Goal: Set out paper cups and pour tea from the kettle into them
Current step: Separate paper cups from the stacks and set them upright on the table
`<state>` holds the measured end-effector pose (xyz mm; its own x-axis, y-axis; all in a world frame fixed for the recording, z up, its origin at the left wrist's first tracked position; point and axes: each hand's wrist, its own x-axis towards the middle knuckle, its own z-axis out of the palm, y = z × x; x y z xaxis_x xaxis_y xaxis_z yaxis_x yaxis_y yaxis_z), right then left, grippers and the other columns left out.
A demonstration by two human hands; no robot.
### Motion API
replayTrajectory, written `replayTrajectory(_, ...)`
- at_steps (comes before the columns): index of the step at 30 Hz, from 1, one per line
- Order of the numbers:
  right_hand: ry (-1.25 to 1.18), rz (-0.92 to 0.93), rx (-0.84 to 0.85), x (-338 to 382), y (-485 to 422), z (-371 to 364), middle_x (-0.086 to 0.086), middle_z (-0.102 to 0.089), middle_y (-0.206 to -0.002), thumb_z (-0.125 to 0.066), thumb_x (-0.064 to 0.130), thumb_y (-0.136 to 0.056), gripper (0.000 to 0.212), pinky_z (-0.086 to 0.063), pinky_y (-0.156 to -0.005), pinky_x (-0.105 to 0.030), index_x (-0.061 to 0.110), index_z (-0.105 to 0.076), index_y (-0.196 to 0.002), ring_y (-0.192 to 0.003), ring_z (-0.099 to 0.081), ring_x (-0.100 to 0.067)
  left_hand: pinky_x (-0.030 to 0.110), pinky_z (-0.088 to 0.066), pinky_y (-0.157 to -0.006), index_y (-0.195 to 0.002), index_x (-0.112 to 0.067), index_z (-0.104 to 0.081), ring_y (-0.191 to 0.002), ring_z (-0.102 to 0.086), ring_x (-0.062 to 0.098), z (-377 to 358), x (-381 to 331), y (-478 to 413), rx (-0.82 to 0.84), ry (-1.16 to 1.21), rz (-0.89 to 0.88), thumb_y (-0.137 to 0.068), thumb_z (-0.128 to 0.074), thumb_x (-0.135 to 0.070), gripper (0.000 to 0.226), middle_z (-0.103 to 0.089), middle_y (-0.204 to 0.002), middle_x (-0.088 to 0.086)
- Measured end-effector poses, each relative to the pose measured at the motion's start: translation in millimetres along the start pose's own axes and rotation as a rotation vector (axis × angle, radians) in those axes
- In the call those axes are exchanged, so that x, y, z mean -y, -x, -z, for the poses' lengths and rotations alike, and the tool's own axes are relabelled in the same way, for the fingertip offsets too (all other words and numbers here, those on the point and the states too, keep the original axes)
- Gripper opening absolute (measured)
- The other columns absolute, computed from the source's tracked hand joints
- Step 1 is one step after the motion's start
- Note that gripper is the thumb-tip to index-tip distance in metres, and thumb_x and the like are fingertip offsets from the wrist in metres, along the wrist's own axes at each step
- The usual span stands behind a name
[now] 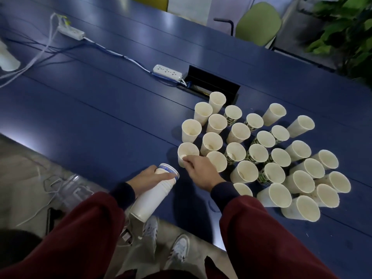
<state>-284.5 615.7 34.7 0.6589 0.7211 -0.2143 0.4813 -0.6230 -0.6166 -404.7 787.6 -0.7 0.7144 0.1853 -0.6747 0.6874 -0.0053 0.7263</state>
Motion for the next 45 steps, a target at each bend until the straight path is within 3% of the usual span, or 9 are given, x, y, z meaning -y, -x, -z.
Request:
replayTrajectory(3,0.007,0.016,-0.026,2.9,1.2,-0.7,-0.018,-0.072,-0.111,-0.049,0.020,-0.104,0.027,-0.048,-0.088,-0.043,0.007,-0.069,-0.116,-0.104,-0.063,-0.040,0.037,-0.059,-0.075,-0.116,-0.017,-0.066,-0.087,-0.074,0.022,-3.9,2.2,15.6,0.021,0.037,-0.020,-0.061,-0.081,-0.073,0.079,-0.075,-0.104,0.007)
replayTrajectory(7,-0.055,0.044,-0.189,7.0,13.0,0.6,-0.012,-0.069,-0.125,-0.057,0.020,-0.100,0.030,-0.048,-0.096,-0.041,0.011,-0.067,-0.126,-0.112,-0.062,-0.032,0.028,-0.056,-0.068,-0.112,-0.014,-0.065,-0.081,-0.072,0.016,-23.2,-1.5,34.9,0.020,0.142,-0.047,-0.081,-0.077,-0.051,0.050,-0.075,-0.101,0.005)
replayTrajectory(12,-0.148,0.068,-0.298,8.9,30.4,26.6,-0.002,-0.073,-0.084,-0.057,0.030,-0.099,0.024,-0.050,-0.077,-0.042,0.014,-0.073,-0.092,-0.079,-0.063,-0.022,0.047,-0.053,-0.099,-0.119,-0.019,-0.062,-0.104,-0.071,0.022,-45.5,-35.2,38.5,0.037,0.181,-0.178,-0.070,-0.081,-0.060,0.067,-0.074,-0.113,0.002)
replayTrajectory(16,-0.124,0.051,-0.408,4.2,42.8,54.6,-0.002,-0.065,-0.065,-0.048,0.043,-0.101,0.043,-0.047,-0.066,-0.046,0.017,-0.063,-0.070,-0.065,-0.058,-0.026,0.047,-0.048,-0.105,-0.121,-0.033,-0.063,-0.111,-0.067,0.017,-61.0,-70.4,35.1,0.078,0.099,-0.283,-0.070,-0.078,-0.064,0.061,-0.072,-0.117,-0.006)
replayTrajectory(21,-0.053,0.023,-0.532,-8.7,51.7,88.4,-0.001,-0.061,-0.060,-0.051,0.042,-0.102,0.046,-0.043,-0.060,-0.044,0.014,-0.062,-0.067,-0.059,-0.053,-0.021,0.052,-0.053,-0.099,-0.119,-0.030,-0.064,-0.104,-0.071,0.022,-77.7,-112.1,13.8,0.140,0.035,-0.342,-0.070,-0.077,-0.059,0.059,-0.073,-0.112,-0.001)
replayTrajectory(27,-0.057,-0.053,-0.543,-30.9,65.2,133.1,-0.005,-0.057,-0.060,-0.053,0.034,-0.104,0.044,-0.041,-0.064,-0.045,0.008,-0.058,-0.068,-0.061,-0.050,-0.022,0.044,-0.053,-0.097,-0.109,-0.032,-0.067,-0.099,-0.070,0.015,-105.5,-165.0,-12.5,0.233,-0.134,-0.469,-0.072,-0.074,-0.060,0.047,-0.075,-0.103,-0.007)
replayTrajectory(33,-0.040,-0.124,-0.694,-51.4,70.0,163.2,0.009,-0.054,-0.058,-0.056,0.029,-0.103,0.036,-0.032,-0.058,-0.028,0.023,-0.056,-0.067,-0.055,-0.048,-0.010,0.035,-0.056,-0.086,-0.115,-0.027,-0.065,-0.097,-0.071,0.016,-136.5,-206.9,-23.8,0.316,-0.150,-0.505,-0.070,-0.079,-0.055,0.055,-0.075,-0.102,-0.005)
replayTrajectory(40,-0.028,-0.265,-0.978,-108.7,89.1,206.8,-0.003,-0.058,-0.059,-0.056,0.031,-0.103,0.039,-0.036,-0.056,-0.035,0.011,-0.058,-0.069,-0.054,-0.049,-0.020,0.030,-0.055,-0.081,-0.120,-0.024,-0.057,-0.096,-0.069,0.012,-188.5,-231.7,-42.1,0.315,-0.232,-0.506,-0.078,-0.081,-0.047,0.053,-0.071,-0.107,-0.006)
replayTrajectory(45,-0.097,-0.274,-1.004,-168.9,102.6,251.5,-0.005,-0.067,-0.066,-0.056,0.031,-0.102,0.036,-0.054,-0.065,-0.049,0.007,-0.065,-0.077,-0.063,-0.065,-0.026,0.029,-0.056,-0.072,-0.102,-0.023,-0.058,-0.086,-0.069,0.014,-236.9,-256.0,-63.9,0.210,-0.140,-0.496,-0.081,-0.079,-0.045,0.038,-0.071,-0.101,-0.004)
